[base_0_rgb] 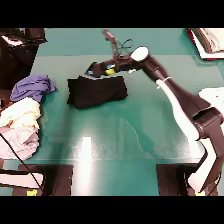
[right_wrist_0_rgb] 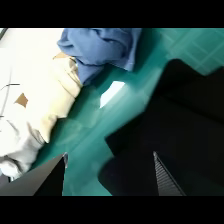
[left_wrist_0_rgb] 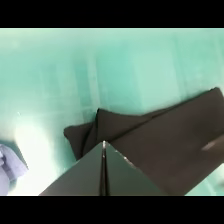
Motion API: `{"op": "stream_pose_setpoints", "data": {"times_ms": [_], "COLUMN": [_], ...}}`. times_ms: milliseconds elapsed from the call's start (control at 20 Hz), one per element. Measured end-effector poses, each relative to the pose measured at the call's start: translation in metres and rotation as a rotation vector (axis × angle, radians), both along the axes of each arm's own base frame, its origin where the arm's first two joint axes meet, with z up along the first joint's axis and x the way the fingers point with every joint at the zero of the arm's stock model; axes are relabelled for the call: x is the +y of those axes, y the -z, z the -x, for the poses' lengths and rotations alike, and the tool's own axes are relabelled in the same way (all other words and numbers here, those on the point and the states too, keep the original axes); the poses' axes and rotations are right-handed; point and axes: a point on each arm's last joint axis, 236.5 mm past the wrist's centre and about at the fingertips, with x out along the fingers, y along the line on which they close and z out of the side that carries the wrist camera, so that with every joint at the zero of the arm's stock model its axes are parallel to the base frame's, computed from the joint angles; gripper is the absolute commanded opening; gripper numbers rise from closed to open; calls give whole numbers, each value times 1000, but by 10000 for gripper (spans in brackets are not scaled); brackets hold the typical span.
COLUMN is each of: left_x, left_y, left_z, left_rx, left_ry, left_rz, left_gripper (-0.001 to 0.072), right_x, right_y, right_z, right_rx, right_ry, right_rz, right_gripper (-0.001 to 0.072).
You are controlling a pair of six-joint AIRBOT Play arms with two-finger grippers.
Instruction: Fold the shirts.
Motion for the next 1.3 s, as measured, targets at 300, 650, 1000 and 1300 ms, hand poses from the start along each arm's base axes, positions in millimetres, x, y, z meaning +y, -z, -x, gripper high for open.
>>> {"op": "stream_pose_setpoints", "data": {"times_ms": [300,650,1000,1300], "left_x": [0,-2,-4,-9], "left_y": [2,2,21,30], "left_z": [2,3,7,11], "left_rx": [10,16,69,102], "left_ry": [4,10,16,32], "left_rz": [-2,4,8,23], "left_gripper": [23,23,24,23], "right_x": [-142,-164,-102,-96], "right_y": [59,126,161,143], "right_z": [-33,-29,-9,-19], "right_rx": [242,485,557,449], "right_ry": [145,163,54,48], "right_rz": [165,169,184,184], "right_gripper": [683,683,316,18]}}
